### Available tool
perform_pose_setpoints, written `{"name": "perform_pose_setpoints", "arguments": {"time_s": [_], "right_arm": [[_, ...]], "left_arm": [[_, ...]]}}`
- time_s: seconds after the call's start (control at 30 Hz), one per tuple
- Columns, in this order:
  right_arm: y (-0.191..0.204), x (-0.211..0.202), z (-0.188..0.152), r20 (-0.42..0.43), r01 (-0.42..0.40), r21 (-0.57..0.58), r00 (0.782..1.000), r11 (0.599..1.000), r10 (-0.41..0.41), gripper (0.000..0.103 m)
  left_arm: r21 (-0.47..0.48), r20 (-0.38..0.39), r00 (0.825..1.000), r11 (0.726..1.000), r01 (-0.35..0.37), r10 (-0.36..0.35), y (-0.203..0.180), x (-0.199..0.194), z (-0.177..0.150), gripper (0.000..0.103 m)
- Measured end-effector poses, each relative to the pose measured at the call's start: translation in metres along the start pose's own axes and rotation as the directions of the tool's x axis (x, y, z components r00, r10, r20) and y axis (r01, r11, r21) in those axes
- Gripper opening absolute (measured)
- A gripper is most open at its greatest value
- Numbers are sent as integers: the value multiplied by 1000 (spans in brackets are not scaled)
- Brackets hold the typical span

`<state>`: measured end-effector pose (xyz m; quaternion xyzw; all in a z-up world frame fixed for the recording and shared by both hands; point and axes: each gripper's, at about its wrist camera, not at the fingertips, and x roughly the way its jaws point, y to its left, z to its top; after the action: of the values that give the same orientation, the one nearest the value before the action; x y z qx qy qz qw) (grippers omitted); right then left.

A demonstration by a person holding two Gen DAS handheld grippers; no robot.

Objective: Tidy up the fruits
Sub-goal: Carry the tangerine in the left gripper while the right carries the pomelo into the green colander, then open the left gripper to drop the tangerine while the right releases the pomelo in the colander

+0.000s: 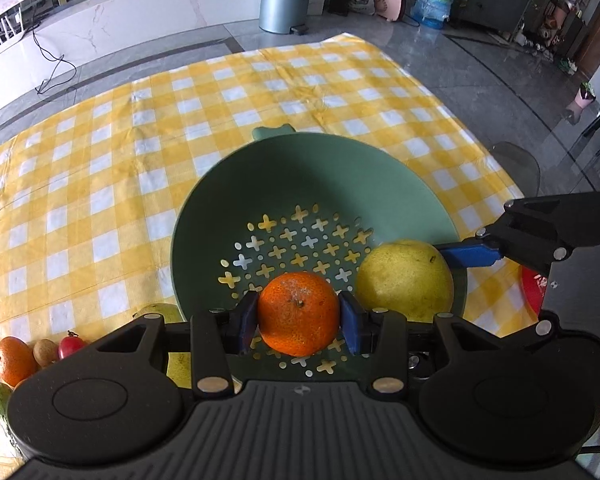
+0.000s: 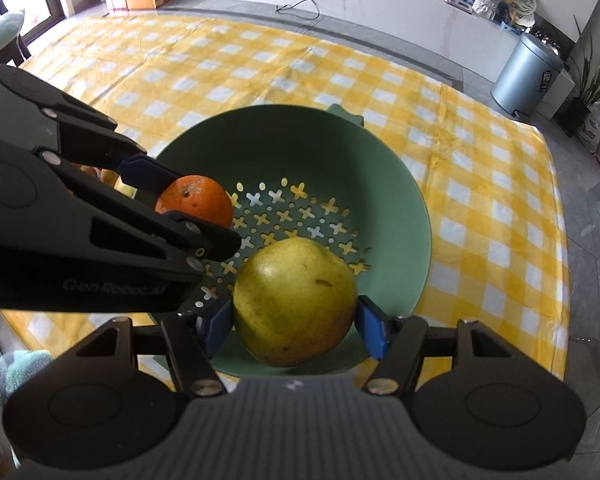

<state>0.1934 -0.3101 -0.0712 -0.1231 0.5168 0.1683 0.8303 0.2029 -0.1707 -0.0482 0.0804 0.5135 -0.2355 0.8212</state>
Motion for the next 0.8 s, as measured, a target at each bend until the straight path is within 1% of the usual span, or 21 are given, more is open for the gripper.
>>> {"name": "perform_pose_setpoints", "arguments": {"time_s": [0.3,0.57,0.8], "right_arm": [[-2,14,2,-54,-14,7,998,1000,15,63],[-1,22,3,-82,-15,-3,997,1000,15,63],[5,31,2,-107,-10,-27,994,1000,7,63]], "left_arm": [[13,-72,997,1000,-9,10,-1,15,0,48],[-11,-104,994,1000,-17,16,5,23,-1,48],[-4,-105,994,1000,-18,18,4,28,-4,48]]}}
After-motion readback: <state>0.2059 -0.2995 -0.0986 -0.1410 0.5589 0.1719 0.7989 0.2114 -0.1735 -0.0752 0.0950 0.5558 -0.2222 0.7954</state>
